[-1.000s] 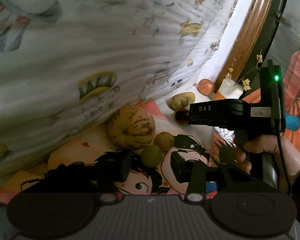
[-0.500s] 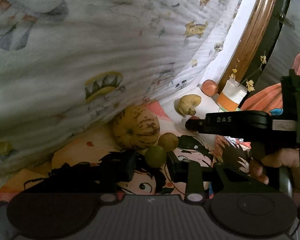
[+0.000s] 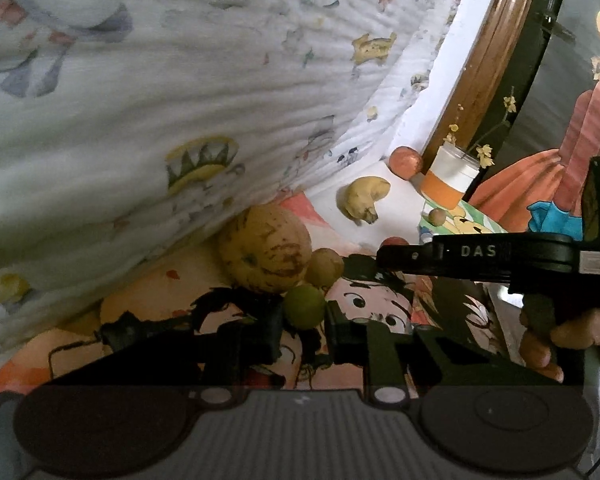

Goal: Organize fruits
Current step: 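Grasp a red cherry tomato with the right tool while the left tool grasps a green grape, then carry tomato and grape onto the metal tray and open both tools, then lift both open tools away from the tray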

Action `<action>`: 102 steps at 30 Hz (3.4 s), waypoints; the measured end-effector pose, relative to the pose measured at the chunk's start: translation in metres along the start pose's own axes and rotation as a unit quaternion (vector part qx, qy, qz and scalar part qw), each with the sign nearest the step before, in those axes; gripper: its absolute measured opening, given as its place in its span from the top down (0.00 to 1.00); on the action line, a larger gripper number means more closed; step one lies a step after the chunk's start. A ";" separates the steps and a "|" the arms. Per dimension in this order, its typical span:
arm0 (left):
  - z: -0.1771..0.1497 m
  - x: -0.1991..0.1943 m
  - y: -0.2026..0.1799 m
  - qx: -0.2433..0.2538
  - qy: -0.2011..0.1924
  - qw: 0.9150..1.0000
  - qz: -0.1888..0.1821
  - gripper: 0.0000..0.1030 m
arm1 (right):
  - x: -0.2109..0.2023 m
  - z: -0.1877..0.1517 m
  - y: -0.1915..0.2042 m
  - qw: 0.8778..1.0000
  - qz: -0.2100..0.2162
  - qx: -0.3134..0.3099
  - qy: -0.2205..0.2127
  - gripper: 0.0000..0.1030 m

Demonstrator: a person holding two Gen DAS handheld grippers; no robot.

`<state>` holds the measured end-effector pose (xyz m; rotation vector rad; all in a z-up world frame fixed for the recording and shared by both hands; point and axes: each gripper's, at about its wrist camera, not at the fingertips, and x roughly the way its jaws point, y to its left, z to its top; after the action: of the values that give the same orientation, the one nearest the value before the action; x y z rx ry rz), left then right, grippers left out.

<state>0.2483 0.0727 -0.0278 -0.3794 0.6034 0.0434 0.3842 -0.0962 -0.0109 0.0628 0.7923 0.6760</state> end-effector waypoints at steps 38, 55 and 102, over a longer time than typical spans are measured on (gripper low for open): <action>-0.068 -0.103 -0.123 0.066 0.000 0.991 -0.114 0.77 | -0.222 -0.141 -0.025 0.991 -0.069 0.012 -0.116 0.70; -0.105 -0.085 -0.164 0.119 0.061 0.982 -0.131 0.77 | -0.233 -0.184 -0.064 0.988 -0.105 0.045 -0.101 0.70; -0.108 -0.159 -0.122 0.096 -0.008 0.989 -0.109 0.04 | -0.284 -0.220 0.000 0.982 -0.139 0.042 -0.124 0.15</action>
<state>0.0769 -0.0689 0.0205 -0.2553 0.5416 -0.2205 0.0924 -0.3033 0.0134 0.1085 0.5746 0.3614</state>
